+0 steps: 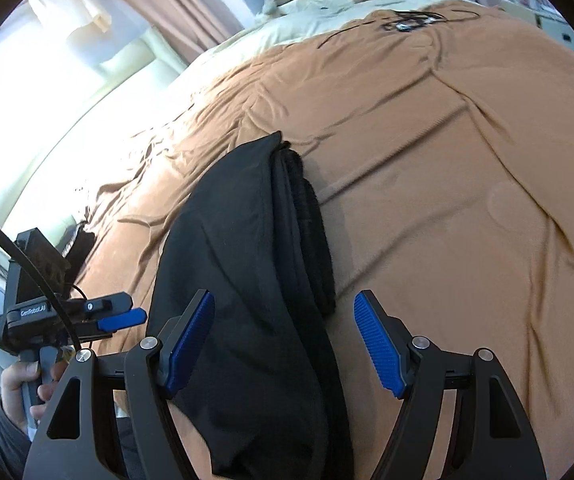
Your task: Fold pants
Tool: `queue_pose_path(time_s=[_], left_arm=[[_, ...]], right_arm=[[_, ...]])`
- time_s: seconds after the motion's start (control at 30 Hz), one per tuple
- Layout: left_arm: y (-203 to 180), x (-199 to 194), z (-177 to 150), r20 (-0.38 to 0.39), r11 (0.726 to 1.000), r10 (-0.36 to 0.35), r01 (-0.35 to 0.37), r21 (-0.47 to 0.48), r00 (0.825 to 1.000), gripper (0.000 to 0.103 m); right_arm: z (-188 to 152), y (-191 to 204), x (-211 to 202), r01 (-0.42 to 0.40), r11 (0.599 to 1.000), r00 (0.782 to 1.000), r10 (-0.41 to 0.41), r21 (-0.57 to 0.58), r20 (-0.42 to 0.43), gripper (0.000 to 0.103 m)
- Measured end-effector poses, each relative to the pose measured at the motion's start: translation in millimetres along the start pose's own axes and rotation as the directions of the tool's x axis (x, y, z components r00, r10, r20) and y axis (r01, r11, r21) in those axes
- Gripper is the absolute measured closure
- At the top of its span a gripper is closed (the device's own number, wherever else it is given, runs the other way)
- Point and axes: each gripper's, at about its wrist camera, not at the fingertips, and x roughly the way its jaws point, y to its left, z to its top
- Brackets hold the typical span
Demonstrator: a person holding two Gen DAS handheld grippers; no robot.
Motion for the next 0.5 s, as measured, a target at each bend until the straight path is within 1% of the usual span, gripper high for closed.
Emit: queue_pose_path(time_s=[0.17,0.3,0.33,0.4,0.43,0.5], left_arm=[[2.2,15.8,-1.4,-0.036,1.000,0.012,-0.012,0.004,0.999,0.044],[3.0,26.0,-1.8,-0.051,1.000,0.017,-0.017,-0.003,0.999,0.044],[2.8,27.3,-2.9,-0.052,1.000,0.014,-0.015,-0.002,0.999,0.044],[2.3,29.6,-6.1,-0.058,1.000,0.005,-0.005,-0.002,0.998,0.044],[1.6,30.1,-8.3,-0.061,1.000,0.001,-0.001,-0.001,0.998,0.044],[0.0,30.4,-11.6,-0.070,1.000,-0.001,0.001,0.009,0.998,0.044]], right_arm=[[17.4,6.7,22.7,0.017,0.999,0.999,-0.018,-0.044,-0.027,0.032],[23.4,9.6,39.4,0.028,0.998,0.998,-0.032,-0.064,-0.062,0.032],[24.3,10.8,42.8,0.039,0.997,0.997,-0.044,-0.066,-0.067,0.036],[25.0,9.4,46.7,0.034,0.998,0.996,-0.039,-0.055,-0.083,0.059],[25.8,8.8,48.4,0.031,0.999,0.996,-0.035,-0.043,-0.086,0.060],[26.9,6.1,46.1,0.032,0.999,0.997,-0.034,-0.028,-0.073,0.069]])
